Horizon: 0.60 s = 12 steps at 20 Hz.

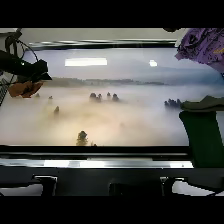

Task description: Fold the clothes and pants, and hang the long-sleeved shirts on hangers.

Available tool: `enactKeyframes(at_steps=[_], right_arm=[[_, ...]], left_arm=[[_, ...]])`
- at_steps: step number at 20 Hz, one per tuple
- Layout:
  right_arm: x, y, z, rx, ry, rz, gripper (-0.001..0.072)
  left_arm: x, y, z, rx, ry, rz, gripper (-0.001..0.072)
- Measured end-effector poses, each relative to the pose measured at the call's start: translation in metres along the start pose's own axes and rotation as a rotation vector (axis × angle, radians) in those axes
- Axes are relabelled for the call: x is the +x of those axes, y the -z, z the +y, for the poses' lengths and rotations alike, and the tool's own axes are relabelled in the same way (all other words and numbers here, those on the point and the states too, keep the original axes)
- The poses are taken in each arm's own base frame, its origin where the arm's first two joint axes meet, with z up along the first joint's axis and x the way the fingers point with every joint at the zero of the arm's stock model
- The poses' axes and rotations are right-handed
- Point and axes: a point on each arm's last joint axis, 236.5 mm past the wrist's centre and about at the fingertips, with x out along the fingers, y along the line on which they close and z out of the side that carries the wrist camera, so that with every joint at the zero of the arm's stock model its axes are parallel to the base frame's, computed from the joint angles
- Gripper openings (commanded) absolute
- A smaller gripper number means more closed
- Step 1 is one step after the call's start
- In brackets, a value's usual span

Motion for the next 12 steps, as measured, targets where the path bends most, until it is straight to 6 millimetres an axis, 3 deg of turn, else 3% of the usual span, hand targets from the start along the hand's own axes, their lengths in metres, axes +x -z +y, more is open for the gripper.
enactKeyframes(at_steps=[5, 12], right_arm=[[0.01, 0.028, -0.035, -0.073, 0.127, 0.088, 0.0025], [0.053, 0.111, -0.101, -0.137, 0.298, 0.241, 0.0025]], left_arm=[[-0.002, 0.002, -0.001, 0.005, 0.004, 0.005, 0.0017], [-0.002, 0.003, -0.002, 0.009, 0.005, 0.008, 0.0017]])
